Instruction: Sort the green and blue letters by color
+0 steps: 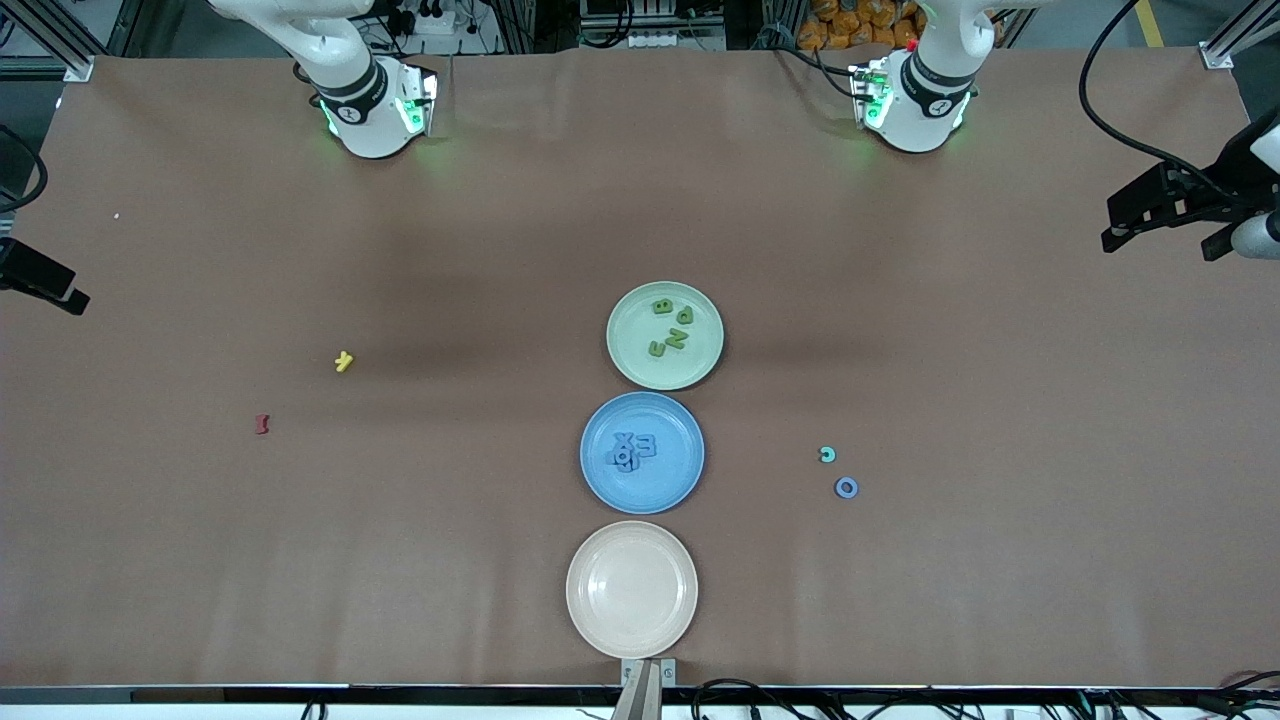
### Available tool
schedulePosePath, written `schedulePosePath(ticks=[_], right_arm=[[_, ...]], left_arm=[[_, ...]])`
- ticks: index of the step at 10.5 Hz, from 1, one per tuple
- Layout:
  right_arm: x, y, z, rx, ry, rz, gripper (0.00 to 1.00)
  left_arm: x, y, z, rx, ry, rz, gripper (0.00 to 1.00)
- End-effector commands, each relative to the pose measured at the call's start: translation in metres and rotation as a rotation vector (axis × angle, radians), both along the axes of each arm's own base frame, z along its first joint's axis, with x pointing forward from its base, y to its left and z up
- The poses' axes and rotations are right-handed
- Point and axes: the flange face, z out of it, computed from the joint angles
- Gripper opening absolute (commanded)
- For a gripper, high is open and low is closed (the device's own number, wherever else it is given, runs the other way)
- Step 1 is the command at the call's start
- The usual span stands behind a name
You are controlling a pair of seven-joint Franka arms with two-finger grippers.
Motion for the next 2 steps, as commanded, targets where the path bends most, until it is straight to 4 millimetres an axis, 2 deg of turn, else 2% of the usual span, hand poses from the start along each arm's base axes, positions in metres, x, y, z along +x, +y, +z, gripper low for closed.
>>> schedulePosePath(ticks=[1,2], right_arm=[[0.0026,0.0021,0.0025,-0.005,-0.003,0.005,1.0],[0.003,0.0021,0.0015,-0.005,0.0,0.005,1.0]], left_arm=[[0.0011,0.0014,0.0021,-0.019,-0.006,-0.02,1.0],[0.001,0.0006,0.0021,-0.019,-0.006,-0.021,1.0]])
